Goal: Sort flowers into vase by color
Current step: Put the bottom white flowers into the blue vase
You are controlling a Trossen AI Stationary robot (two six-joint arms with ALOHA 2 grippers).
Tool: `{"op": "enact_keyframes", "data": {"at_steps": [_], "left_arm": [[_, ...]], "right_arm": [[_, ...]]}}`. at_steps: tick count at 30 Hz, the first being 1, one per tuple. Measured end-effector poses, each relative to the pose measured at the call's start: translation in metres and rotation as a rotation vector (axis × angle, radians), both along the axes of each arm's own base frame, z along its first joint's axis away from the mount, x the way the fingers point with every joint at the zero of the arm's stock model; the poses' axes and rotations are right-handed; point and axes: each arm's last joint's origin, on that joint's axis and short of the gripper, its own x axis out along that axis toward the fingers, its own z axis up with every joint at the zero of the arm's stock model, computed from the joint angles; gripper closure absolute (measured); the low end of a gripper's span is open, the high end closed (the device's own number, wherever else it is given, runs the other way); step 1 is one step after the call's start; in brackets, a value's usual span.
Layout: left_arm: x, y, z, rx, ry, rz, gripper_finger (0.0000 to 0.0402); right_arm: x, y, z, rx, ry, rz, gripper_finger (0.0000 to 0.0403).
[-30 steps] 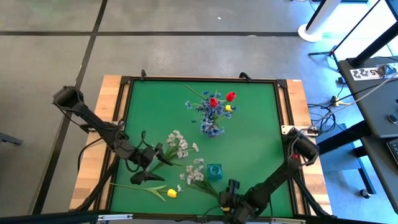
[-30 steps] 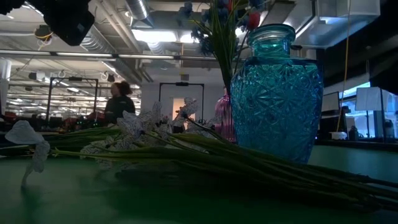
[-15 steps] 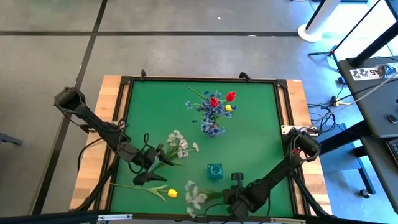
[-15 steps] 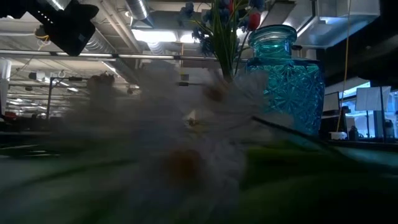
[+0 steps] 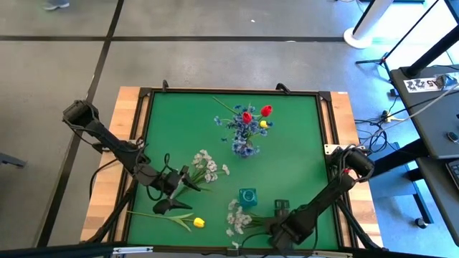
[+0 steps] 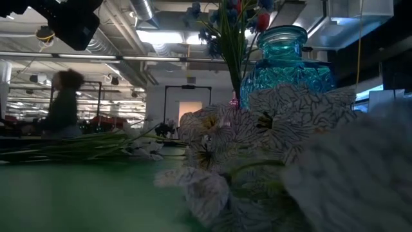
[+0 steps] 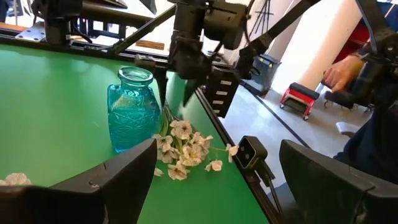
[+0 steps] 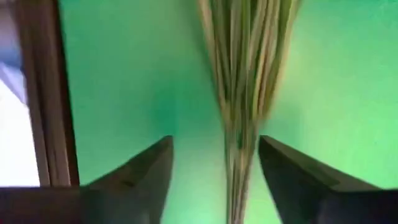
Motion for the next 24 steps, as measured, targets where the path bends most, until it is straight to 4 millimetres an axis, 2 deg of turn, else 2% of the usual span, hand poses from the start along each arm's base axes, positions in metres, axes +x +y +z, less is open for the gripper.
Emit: {"op": "enact_keyframes", "data": {"at_steps": [5,8,12,15,18,24], "left_arm": [[0.0,0.0,0.0,0.004,-0.004,0.001,0.0068],[0.0,0.0,0.001,0.0,-0.008,0.001,0.0068],[0.0,0.0,0.001,-0.003,-0.009,0.002,0.0068],[0.0,0.0,0.001,-0.006,-0.014,0.002,0.0068],[0.0,0.0,0.002,-0.009,-0.017,0.002,0.0068],[0.0,0.0,0.002,-0.033,-0.01,0.006,0.0068]], "right_arm": [[0.022,0.009,-0.001,-0.031,-0.293,0.037,0.01],[0.031,0.008,-0.011,-0.072,-0.343,0.02,0.0085],[0.042,0.005,-0.025,-0.068,-0.347,-0.002,0.0087],[0.049,0.007,-0.031,-0.053,-0.386,0.023,0.0102],[0.051,0.008,-0.031,-0.054,-0.406,0.044,0.0134],[0.051,0.008,-0.032,-0.081,-0.42,0.067,0.0253]]}}
